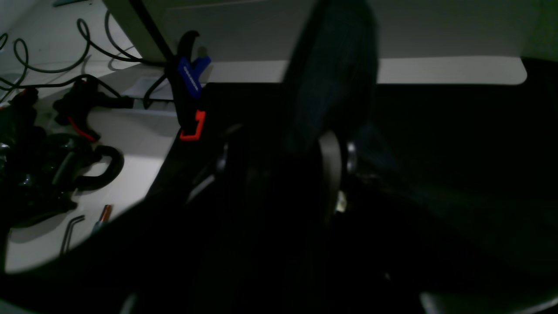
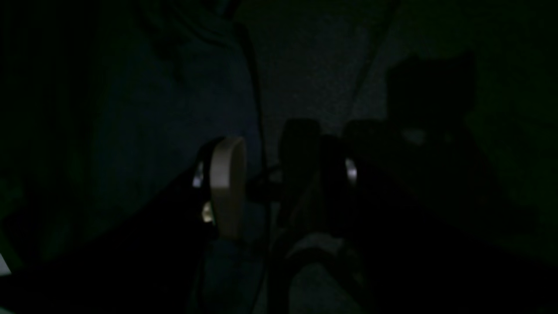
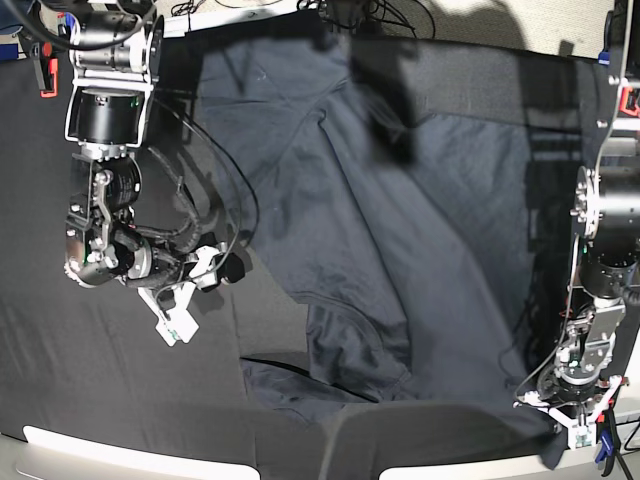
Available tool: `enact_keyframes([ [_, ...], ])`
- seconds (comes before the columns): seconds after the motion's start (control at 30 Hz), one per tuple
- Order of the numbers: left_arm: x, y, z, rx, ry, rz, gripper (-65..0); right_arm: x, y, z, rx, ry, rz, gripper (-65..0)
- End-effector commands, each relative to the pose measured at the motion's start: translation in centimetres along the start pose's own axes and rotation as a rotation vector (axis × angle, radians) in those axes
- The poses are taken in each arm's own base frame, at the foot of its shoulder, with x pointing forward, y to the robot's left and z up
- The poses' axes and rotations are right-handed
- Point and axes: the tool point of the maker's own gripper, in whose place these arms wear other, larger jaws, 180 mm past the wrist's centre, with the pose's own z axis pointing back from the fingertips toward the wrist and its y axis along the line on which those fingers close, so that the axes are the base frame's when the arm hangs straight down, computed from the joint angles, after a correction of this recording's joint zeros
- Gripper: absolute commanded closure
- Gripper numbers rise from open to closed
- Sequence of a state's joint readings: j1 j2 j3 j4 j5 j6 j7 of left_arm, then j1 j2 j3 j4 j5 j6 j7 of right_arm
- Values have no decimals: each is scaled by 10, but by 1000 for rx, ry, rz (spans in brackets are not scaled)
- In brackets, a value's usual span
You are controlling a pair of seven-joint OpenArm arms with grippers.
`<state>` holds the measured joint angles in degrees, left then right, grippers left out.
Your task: Layout the t-shirt on the table in an organized manner, then fold the t-shirt properly
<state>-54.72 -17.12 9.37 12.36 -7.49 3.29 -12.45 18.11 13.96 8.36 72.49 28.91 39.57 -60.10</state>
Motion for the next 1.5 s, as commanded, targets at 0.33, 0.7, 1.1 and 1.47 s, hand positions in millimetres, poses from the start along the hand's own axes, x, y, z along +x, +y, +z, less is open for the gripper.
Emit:
enact_keyframes([
  [0.33,40,21,-7,42,-98,-8,-206,24,-2,9,-1,-62,25,-274],
  [0.7,39,68,-4,94,-93,-95,-205,25,3,6,10,-69,22,-274],
  [1.1,22,17,-1,-206,-12,-30,-205,27,9,2,25,-75,19,-274],
  [1.47,16,-5,9,-388,38,70,-204,27,9,2,25,-76,19,-274],
])
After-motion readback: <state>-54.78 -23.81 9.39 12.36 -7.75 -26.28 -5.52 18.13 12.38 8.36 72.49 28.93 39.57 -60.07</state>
